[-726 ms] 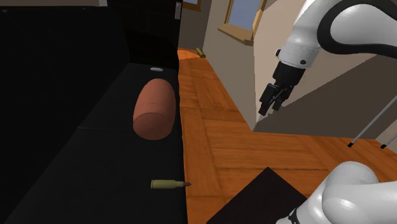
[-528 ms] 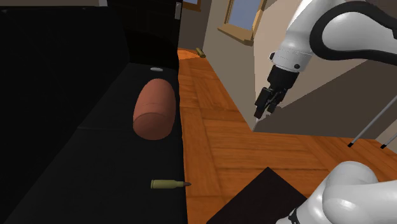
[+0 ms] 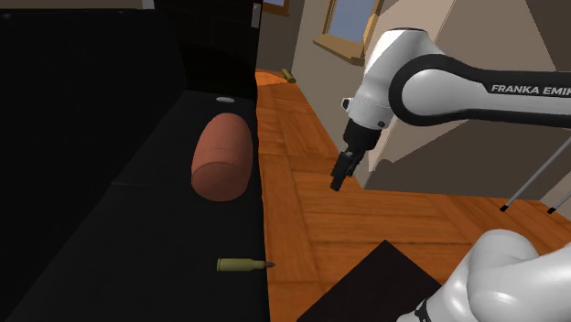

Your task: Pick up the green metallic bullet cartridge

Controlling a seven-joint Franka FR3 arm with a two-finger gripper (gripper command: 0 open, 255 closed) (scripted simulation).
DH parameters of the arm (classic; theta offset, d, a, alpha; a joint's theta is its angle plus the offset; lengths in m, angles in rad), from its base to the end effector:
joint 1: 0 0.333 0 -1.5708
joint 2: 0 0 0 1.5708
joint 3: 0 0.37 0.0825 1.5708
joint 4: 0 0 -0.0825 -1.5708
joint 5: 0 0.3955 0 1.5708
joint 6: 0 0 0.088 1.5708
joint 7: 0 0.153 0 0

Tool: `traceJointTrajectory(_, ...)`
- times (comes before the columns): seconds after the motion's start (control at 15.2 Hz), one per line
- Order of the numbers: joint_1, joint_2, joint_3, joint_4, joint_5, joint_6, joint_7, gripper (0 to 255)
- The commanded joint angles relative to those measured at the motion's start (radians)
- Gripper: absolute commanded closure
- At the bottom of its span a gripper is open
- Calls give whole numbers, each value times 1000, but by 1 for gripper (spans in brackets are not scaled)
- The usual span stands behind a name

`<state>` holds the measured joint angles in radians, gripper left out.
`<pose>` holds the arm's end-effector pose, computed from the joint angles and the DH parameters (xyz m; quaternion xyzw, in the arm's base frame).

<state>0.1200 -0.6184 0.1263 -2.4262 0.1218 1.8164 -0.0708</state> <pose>0.3318 0.1048 0.5154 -0.9910 -0.1320 -0.0012 0.0227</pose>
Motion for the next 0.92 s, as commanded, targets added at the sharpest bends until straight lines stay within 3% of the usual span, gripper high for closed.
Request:
traceJointTrajectory(0.0,25,50,19,-6,7,64,-32,0)
traceJointTrajectory(0.86,157,411,138,7,2,441,-228,0)
